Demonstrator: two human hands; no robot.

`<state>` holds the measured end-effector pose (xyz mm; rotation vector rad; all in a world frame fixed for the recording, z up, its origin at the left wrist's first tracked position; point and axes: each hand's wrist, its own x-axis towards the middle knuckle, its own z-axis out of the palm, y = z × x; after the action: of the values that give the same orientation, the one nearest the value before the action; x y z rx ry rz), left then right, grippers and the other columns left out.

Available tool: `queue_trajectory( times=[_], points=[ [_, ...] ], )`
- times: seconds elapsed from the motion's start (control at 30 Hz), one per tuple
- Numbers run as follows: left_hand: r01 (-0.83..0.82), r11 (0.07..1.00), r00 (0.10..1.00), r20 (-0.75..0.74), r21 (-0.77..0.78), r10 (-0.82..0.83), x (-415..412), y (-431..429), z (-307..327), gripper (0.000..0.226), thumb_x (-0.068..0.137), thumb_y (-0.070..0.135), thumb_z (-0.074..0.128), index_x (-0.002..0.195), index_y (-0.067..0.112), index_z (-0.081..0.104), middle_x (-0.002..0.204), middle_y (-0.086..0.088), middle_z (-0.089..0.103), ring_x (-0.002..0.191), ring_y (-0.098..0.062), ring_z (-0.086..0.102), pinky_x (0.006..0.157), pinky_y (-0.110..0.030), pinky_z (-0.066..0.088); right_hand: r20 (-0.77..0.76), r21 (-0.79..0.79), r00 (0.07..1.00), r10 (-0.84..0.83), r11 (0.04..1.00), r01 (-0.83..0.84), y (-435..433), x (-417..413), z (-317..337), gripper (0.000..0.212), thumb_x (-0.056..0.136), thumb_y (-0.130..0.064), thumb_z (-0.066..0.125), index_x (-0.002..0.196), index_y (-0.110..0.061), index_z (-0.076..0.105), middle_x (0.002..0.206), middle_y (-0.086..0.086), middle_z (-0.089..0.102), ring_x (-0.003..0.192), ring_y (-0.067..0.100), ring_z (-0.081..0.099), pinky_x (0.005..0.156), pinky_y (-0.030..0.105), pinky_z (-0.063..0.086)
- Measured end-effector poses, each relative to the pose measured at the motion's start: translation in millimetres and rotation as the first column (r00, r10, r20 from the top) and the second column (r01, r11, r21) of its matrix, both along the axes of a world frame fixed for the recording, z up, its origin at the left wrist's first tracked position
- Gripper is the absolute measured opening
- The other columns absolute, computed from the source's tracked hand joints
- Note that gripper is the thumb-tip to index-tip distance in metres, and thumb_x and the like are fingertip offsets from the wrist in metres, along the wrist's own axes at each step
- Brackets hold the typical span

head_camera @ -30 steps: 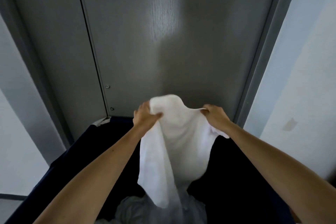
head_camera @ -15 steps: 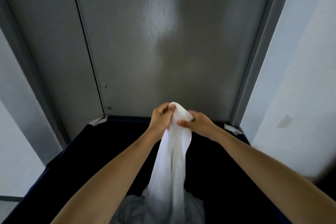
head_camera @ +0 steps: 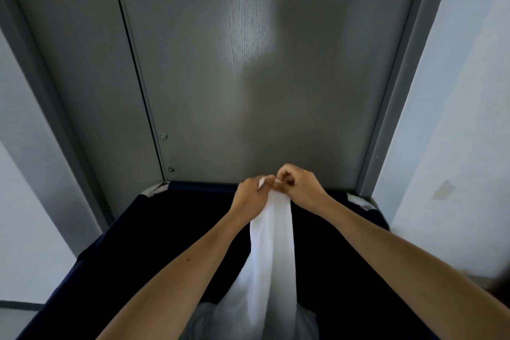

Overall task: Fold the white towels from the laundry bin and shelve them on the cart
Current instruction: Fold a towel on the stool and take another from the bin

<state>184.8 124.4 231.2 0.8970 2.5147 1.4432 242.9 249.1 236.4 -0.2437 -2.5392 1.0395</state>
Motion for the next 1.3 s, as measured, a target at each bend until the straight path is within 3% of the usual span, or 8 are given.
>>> queue_trajectory(
  times=[0.23,0.43,0.6,0.8,0.9,1.07,1.2,1.3],
  points=[
    [-0.209,0.915,0.977,0.114,0.344,0.180,9,-3,42,0.039,0.098,0.031,0.046,0.086,-0.003,0.063,0.084,-0.015,0.066,0.091,-0.031,0.061,0.072,-0.033,0.045,0.014,-0.509,0.985,0.172,0.849,-0.141,-4,5,-18,0.053,0.079,-0.056,0.062,0.078,-0.003,0.054,0.075,0.001,0.052,0.072,0.014,0.047,0.071,0.033,0.039],
    [-0.503,0.563,0.863,0.412,0.656,0.291,-32,-46,86,0.042,0.099,0.028,0.044,0.060,0.014,0.053,0.047,0.007,0.055,0.048,-0.006,0.054,0.052,-0.017,0.044,0.263,-0.301,0.961,0.088,0.954,-0.005,26,22,-48,0.023,0.086,-0.034,0.064,0.078,-0.013,0.059,0.071,-0.001,0.056,0.065,0.009,0.051,0.061,0.026,0.039],
    [-0.581,0.715,0.808,0.170,0.389,0.564,-32,-77,23,0.036,0.096,0.023,0.047,0.060,0.019,0.047,0.061,0.003,0.051,0.073,-0.021,0.052,0.063,-0.028,0.034,0.080,-0.225,0.973,-0.215,0.947,0.228,16,22,-29,0.043,0.086,-0.030,0.064,0.059,-0.017,0.034,0.054,-0.007,0.034,0.052,0.008,0.031,0.050,0.028,0.024],
    [-0.048,0.987,0.992,0.127,0.153,0.028,43,-46,-18,0.037,0.081,0.026,0.070,0.117,0.032,0.062,0.101,0.024,0.060,0.099,0.003,0.057,0.073,0.006,0.034,-0.250,-0.354,0.956,-0.150,0.934,0.054,-47,29,0,0.048,0.102,-0.031,0.026,0.057,-0.015,0.030,0.055,-0.004,0.030,0.048,0.005,0.028,0.048,0.015,0.026],
    [-0.006,0.987,0.983,0.180,0.163,-0.023,67,-38,-29,0.045,0.079,0.037,0.072,0.119,0.046,0.053,0.098,0.029,0.057,0.091,0.013,0.053,0.072,0.001,0.037,-0.266,-0.412,0.959,-0.093,0.911,-0.027,-61,40,3,0.049,0.101,-0.032,0.021,0.056,-0.013,0.027,0.053,-0.001,0.028,0.045,0.003,0.027,0.047,0.012,0.027],
    [0.012,0.989,0.986,0.161,0.144,-0.035,83,-38,-43,0.035,0.087,0.032,0.064,0.058,0.029,0.045,0.046,0.018,0.047,0.044,0.001,0.043,0.046,-0.010,0.032,-0.230,-0.422,0.961,-0.154,0.906,0.045,-62,53,-12,0.050,0.096,-0.045,0.028,0.057,-0.013,0.027,0.050,-0.003,0.030,0.046,0.007,0.026,0.047,0.017,0.027],
    [-0.146,0.911,0.976,0.209,0.386,0.068,90,-39,-43,0.032,0.089,0.012,0.055,0.059,0.021,0.049,0.049,0.014,0.049,0.048,0.000,0.043,0.048,-0.014,0.035,-0.209,-0.501,0.974,-0.086,0.865,-0.031,-58,57,-35,0.041,0.096,-0.025,0.048,0.058,-0.017,0.035,0.050,-0.012,0.038,0.051,0.001,0.033,0.054,0.020,0.032],
    [-0.252,0.784,0.956,0.274,0.567,0.110,84,-43,-26,0.028,0.080,0.014,0.049,0.054,0.024,0.048,0.051,0.012,0.045,0.051,-0.001,0.042,0.049,-0.017,0.036,-0.167,-0.437,0.985,0.049,0.892,-0.119,-60,66,-61,0.029,0.080,-0.045,0.054,0.063,-0.022,0.047,0.057,-0.015,0.049,0.056,-0.001,0.043,0.056,0.017,0.036]
  ],
)
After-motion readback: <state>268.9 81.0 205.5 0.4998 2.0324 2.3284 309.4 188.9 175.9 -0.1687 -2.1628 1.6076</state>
